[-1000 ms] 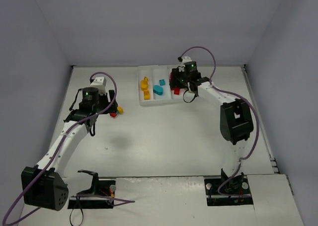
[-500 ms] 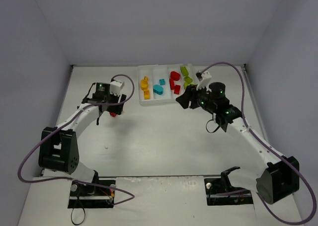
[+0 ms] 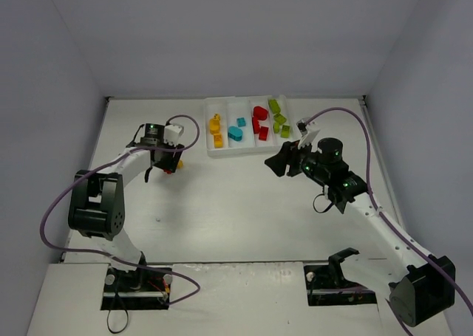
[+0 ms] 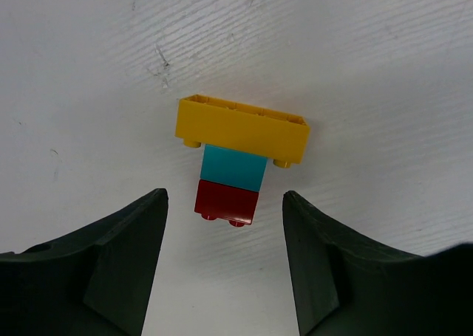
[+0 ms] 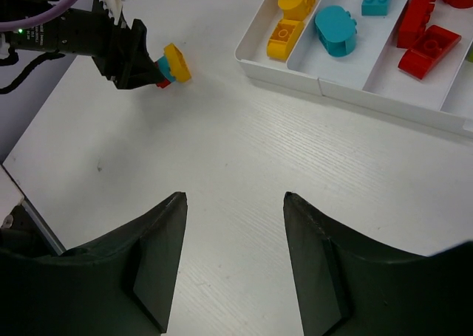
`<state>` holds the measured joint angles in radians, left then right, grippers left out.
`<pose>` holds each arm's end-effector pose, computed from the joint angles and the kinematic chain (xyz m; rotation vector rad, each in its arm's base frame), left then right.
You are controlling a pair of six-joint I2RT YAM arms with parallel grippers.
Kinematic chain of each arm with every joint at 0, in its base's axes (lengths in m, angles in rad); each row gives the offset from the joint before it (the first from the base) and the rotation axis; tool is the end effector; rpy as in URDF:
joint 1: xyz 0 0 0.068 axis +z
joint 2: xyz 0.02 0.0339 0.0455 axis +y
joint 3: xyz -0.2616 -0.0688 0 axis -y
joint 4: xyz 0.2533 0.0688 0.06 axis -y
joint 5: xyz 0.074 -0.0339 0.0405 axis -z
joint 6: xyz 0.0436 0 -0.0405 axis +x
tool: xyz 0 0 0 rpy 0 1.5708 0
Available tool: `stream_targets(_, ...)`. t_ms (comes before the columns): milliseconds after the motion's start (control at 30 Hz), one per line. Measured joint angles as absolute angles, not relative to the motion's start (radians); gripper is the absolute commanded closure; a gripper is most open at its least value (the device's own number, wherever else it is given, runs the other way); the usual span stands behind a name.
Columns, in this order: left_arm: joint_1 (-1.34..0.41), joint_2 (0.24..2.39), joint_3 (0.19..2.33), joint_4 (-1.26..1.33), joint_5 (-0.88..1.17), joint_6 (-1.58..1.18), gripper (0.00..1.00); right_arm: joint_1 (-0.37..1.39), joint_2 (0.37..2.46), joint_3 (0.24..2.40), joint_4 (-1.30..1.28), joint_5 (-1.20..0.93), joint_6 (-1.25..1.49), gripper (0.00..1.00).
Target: Sort the legos into containers by color
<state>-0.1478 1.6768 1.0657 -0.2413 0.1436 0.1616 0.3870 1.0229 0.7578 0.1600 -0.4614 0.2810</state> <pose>0.3618 -0.0602 0.1892 0.4370 2.3786 -0.1676 0.2300 0.1147 0.3165 -0.4505 1.6844 0.8819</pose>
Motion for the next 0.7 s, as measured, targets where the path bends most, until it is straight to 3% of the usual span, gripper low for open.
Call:
stream_targets(267,-0.142,1.732,1.089,-0.249,0.141,0.163,0.48,0.387,1.024,0.749,0.162,-0.462,0.28,0.48)
stream_targets(367,-0.142,1.773,1.111,-0.249,0.146,0.164,0.54,0.387,1.024,0.741,0.162,-0.462,0.28,0.48)
stream_targets(500,-0.142,1.81,1.124,-0.248,0.161,0.167,0.69,0.387,1.024,0.732,0.161,-0.462,0.28,0.48)
stream_targets(600,-0.142,1.812,1.13,-0.244,0.181,0.169,0.87,0.387,1.025,0.731,0.162,-0.462,0.28,0.48)
stream_targets(700,-0.142,1.803,1.129,-0.246,0.205,0.169,0.88,0.387,1.026,0.731,0.162,-0.469,0.281,0.48)
